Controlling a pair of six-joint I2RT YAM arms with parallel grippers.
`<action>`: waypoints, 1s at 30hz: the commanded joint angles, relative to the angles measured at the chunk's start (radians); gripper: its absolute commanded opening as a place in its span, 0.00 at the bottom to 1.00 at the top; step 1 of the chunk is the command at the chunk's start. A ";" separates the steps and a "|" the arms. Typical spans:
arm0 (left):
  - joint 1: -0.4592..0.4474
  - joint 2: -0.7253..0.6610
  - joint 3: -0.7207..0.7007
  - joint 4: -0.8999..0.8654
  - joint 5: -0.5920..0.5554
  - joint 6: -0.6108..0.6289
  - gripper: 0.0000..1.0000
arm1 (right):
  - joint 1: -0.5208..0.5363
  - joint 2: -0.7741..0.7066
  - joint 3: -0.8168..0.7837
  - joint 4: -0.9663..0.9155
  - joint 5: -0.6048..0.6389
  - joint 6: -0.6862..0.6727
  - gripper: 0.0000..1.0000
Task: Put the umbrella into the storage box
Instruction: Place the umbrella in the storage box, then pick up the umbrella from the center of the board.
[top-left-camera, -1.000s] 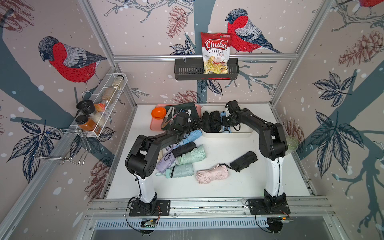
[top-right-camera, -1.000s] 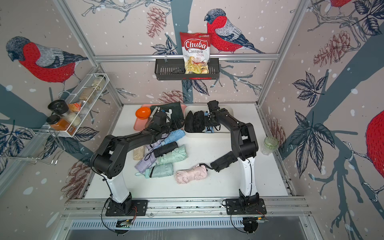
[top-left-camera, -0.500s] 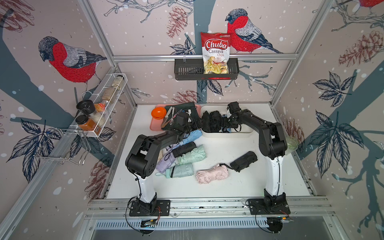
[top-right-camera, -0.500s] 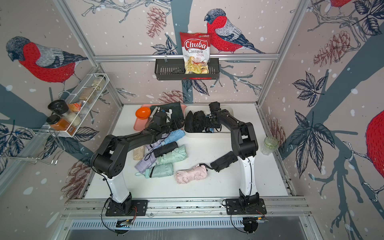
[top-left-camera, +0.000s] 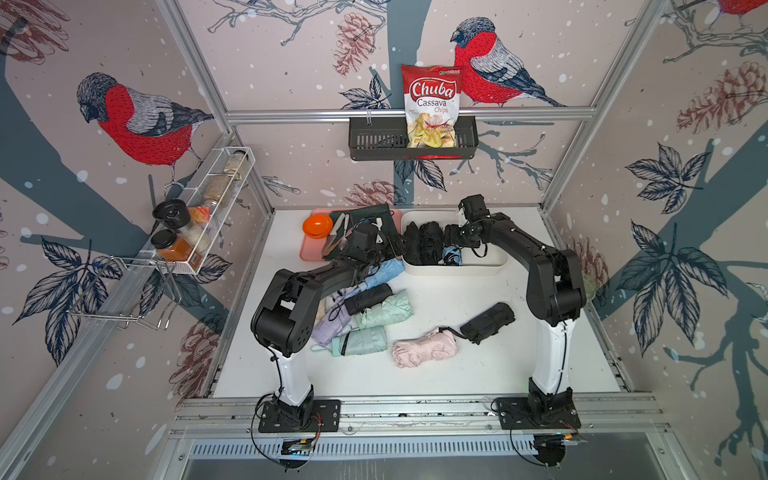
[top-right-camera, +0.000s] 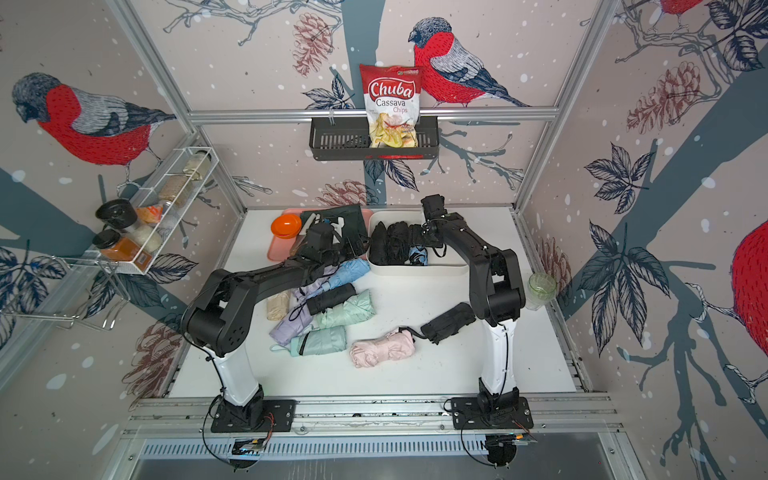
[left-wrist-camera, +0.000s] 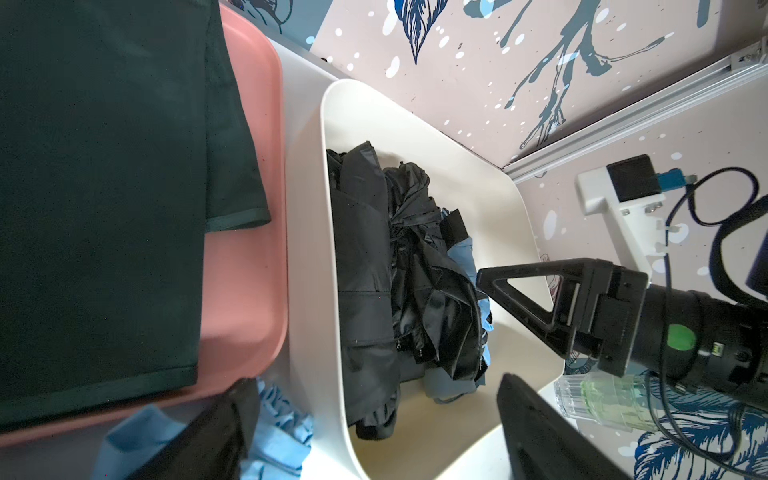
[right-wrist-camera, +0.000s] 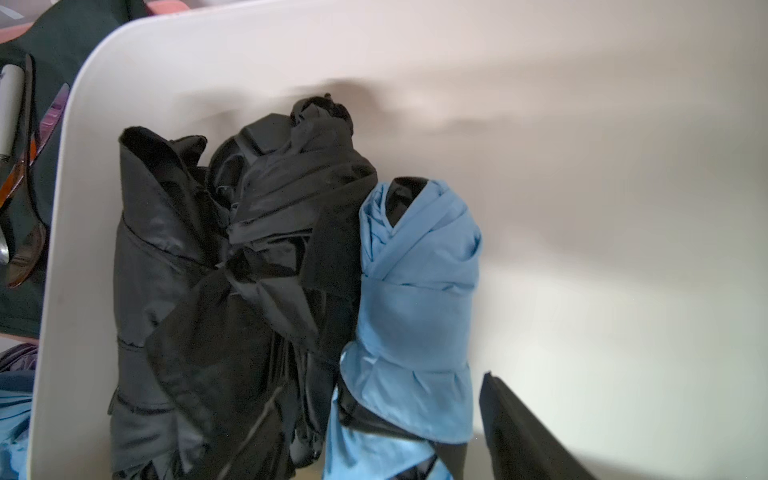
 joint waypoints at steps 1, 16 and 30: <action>0.001 -0.009 0.012 0.017 -0.016 0.021 0.93 | 0.000 -0.030 -0.015 0.006 0.016 0.016 0.74; 0.024 -0.056 0.203 -0.615 -0.103 0.494 0.81 | 0.001 -0.336 -0.300 0.165 0.095 0.053 0.91; -0.039 -0.093 0.131 -0.706 -0.237 0.594 0.75 | -0.034 -0.486 -0.447 0.295 0.081 0.117 1.00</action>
